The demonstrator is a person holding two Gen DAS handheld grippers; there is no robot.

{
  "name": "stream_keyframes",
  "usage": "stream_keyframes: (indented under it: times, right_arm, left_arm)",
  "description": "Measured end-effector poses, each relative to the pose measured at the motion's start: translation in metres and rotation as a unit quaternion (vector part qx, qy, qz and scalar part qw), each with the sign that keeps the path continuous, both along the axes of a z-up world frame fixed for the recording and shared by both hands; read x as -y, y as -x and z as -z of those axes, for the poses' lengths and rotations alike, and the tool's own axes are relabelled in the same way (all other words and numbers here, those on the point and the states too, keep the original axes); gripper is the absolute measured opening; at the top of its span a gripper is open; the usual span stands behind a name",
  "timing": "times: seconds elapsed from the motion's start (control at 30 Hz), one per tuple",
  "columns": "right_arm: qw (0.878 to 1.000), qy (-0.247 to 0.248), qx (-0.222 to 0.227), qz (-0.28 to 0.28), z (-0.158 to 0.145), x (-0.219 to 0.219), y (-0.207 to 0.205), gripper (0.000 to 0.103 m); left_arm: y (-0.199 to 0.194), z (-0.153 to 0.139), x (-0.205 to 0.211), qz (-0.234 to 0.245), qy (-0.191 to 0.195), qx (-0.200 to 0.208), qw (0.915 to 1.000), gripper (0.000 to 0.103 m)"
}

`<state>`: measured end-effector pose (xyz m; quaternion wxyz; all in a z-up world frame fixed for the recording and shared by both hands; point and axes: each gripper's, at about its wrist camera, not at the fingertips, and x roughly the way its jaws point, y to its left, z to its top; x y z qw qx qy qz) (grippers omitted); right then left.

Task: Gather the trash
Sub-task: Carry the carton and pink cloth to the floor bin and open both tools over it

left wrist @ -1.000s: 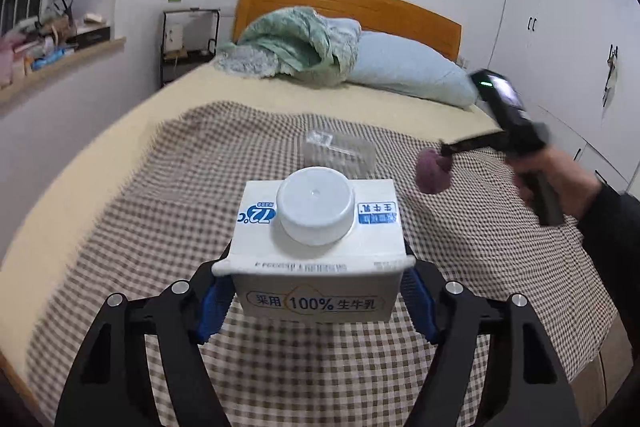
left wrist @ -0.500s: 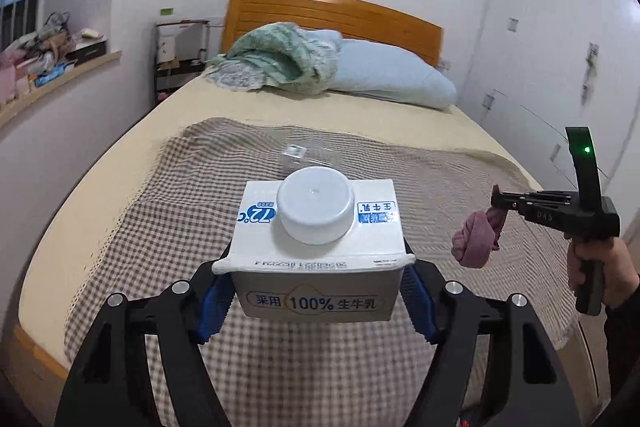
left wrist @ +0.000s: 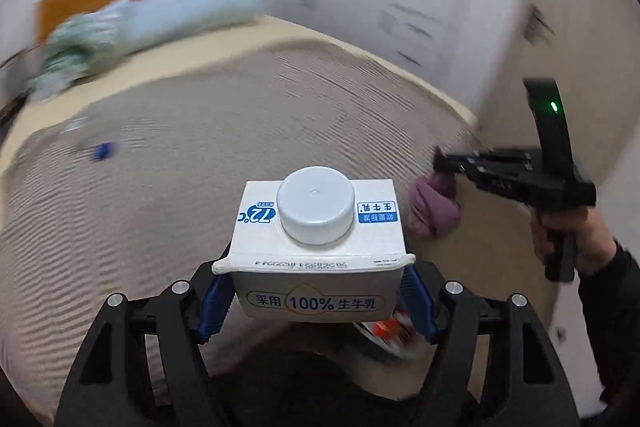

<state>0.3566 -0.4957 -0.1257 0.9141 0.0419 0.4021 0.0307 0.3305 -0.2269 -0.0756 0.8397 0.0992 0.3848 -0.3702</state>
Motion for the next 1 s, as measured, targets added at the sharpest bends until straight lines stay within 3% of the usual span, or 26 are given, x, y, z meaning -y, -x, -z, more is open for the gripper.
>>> stream_keyframes:
  times: [0.13,0.27,0.47,0.57,0.63,0.73,0.87,1.0]
  right_arm:
    - [0.998,-0.012,-0.025,0.059,0.034,0.04,0.054,0.004]
    - [0.99,-0.039,-0.067,0.114,0.084,0.073,0.098,0.004]
    - [0.974,-0.072,-0.11,0.185,0.142,0.106,0.134,0.004]
    - [0.966,-0.091,-0.119,0.211,0.163,0.122,0.15,0.004]
    - [0.963,-0.099,-0.122,0.22,0.17,0.129,0.159,0.004]
    - [0.961,-0.106,-0.13,0.221,0.182,0.135,0.161,0.004]
    - [0.957,-0.121,-0.139,0.222,0.197,0.143,0.158,0.004]
    - [0.956,-0.131,-0.147,0.218,0.212,0.145,0.153,0.004]
  left_arm:
    - [0.015,0.042,0.055,0.064,-0.029,-0.051,0.9963,0.069]
    - [0.029,0.098,0.112,0.113,-0.079,-0.102,0.9852,0.069]
    - [0.045,0.19,0.203,0.18,-0.159,-0.158,0.9578,0.069]
    - [0.051,0.232,0.239,0.207,-0.205,-0.149,0.9448,0.07]
    - [0.058,0.255,0.253,0.218,-0.234,-0.141,0.9371,0.07]
    - [0.063,0.292,0.268,0.236,-0.275,-0.166,0.9173,0.07]
    - [0.061,0.314,0.278,0.238,-0.286,-0.171,0.9124,0.07]
    - [0.072,0.348,0.288,0.264,-0.298,-0.204,0.8942,0.07]
